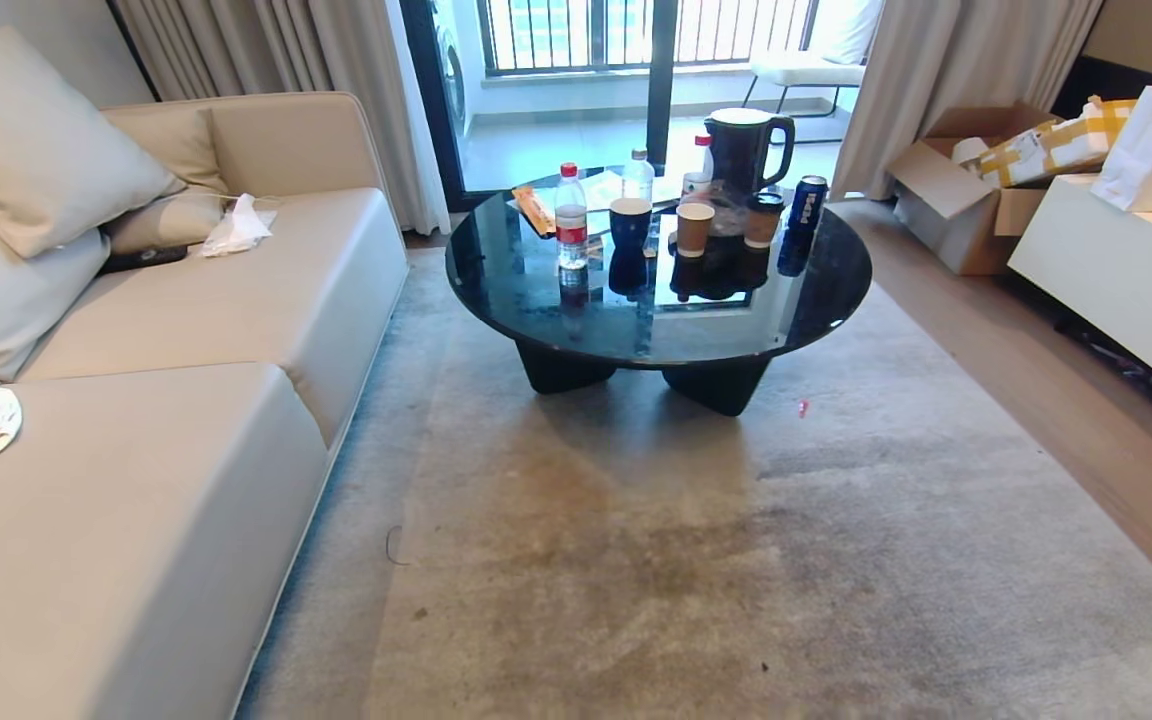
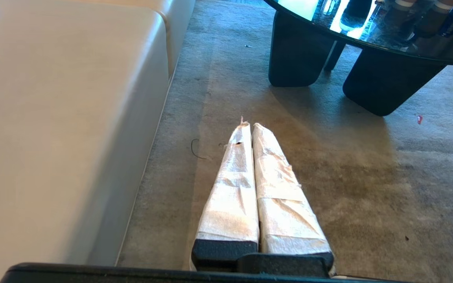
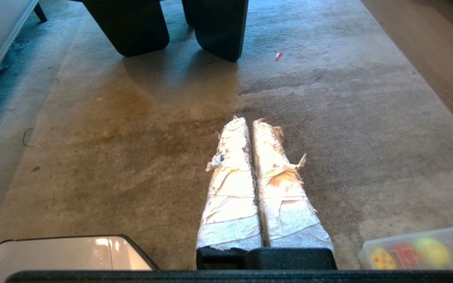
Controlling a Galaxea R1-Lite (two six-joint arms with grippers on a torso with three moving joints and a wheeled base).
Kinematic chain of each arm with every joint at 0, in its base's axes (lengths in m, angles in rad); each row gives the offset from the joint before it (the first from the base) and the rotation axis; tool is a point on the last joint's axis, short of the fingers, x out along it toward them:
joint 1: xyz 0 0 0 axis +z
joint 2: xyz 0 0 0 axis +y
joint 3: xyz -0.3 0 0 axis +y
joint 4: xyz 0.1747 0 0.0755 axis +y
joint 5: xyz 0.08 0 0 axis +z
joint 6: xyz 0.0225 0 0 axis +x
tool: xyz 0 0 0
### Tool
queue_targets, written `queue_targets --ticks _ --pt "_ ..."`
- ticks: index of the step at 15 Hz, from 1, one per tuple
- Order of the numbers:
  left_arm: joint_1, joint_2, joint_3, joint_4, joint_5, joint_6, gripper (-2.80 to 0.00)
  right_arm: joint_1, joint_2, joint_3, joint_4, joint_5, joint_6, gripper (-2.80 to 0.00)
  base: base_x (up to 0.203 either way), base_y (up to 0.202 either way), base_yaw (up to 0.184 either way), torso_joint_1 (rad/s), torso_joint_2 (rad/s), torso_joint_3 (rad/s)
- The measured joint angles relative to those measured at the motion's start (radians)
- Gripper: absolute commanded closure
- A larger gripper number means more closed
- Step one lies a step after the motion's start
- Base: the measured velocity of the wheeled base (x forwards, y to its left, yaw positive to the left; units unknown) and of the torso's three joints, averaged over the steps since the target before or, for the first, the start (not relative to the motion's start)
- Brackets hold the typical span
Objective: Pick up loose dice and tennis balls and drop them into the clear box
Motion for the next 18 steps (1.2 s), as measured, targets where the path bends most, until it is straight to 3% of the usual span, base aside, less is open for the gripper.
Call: queue_targets --ticks 6,12,18 --pt "0.000 0.000 0.000 0.000 -0.001 0.005 0.00 0.001 0.000 -0.001 0.000 0.000 0.000 0.00 -0.183 0.000 0.000 0.003 0.00 0.002" --pt "0.000 0.000 0.000 -0.001 -0.013 0.070 0.00 0.000 0.000 0.000 0.000 0.000 0.000 0.00 -0.184 0.000 -0.001 0.002 0.00 0.002" --pt "0.000 0.000 0.000 -0.001 -0.013 0.072 0.00 0.000 0.000 0.000 0.000 0.000 0.000 0.00 -0.183 0.000 0.000 0.003 0.00 0.003"
